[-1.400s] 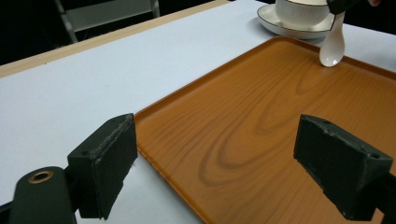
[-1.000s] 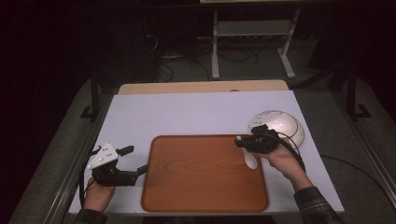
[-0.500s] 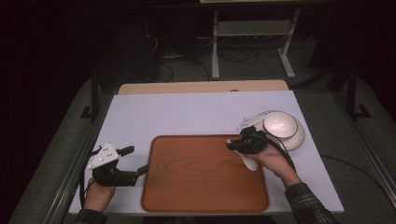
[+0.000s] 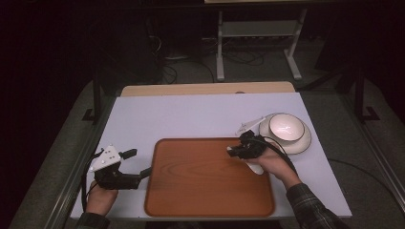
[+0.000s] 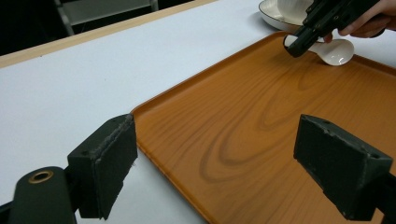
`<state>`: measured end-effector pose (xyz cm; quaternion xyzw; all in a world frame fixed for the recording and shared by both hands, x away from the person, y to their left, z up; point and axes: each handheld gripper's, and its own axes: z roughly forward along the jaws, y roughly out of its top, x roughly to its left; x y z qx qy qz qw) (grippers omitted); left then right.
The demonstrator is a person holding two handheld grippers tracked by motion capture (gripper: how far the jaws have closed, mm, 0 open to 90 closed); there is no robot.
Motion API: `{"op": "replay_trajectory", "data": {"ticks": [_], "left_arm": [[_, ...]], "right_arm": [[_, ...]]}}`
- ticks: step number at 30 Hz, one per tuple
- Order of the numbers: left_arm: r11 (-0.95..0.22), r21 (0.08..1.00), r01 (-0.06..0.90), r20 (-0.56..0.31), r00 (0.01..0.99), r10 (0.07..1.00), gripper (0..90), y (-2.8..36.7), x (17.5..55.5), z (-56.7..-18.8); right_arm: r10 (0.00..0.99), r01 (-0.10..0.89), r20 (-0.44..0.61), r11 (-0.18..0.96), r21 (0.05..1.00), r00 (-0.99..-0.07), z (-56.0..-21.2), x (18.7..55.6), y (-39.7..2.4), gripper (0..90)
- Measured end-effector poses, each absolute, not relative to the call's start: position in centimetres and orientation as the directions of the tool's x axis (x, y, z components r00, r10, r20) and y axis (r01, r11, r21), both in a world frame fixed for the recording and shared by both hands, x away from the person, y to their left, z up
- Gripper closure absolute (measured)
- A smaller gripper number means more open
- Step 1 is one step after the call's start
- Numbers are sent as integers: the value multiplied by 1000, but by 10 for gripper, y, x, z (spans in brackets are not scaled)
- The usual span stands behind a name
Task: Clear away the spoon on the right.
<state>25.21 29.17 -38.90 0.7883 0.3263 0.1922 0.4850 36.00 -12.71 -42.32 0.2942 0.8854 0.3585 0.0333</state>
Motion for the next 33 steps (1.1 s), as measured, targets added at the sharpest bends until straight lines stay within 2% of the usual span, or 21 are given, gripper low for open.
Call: {"op": "replay_trajectory", "data": {"ticks": [17, 25, 27, 28, 29, 33], "left_arm": [[-345, 880, 327, -9, 736, 676, 129, 283, 257, -392], [-347, 879, 328, -6, 734, 679, 129, 283, 257, -392], [-342, 881, 326, -7, 733, 680, 129, 284, 257, -391], [-338, 884, 323, -6, 730, 683, 129, 284, 257, -390], [-338, 884, 323, -6, 730, 683, 129, 284, 257, -390], [-347, 882, 319, 1, 735, 678, 129, 284, 256, -390]], "right_arm": [[529, 476, 108, 633, 611, -842, -436, 362, -119, 760], [510, 445, 73, 662, 603, -857, -438, 360, -117, 684], [506, 441, 74, 660, 609, -859, -437, 359, -117, 649], [506, 442, 80, 654, 614, -859, -436, 357, -118, 589], [506, 442, 80, 654, 614, -859, -436, 357, -118, 589], [511, 439, 79, 638, 633, -856, -433, 354, -118, 405]]}}
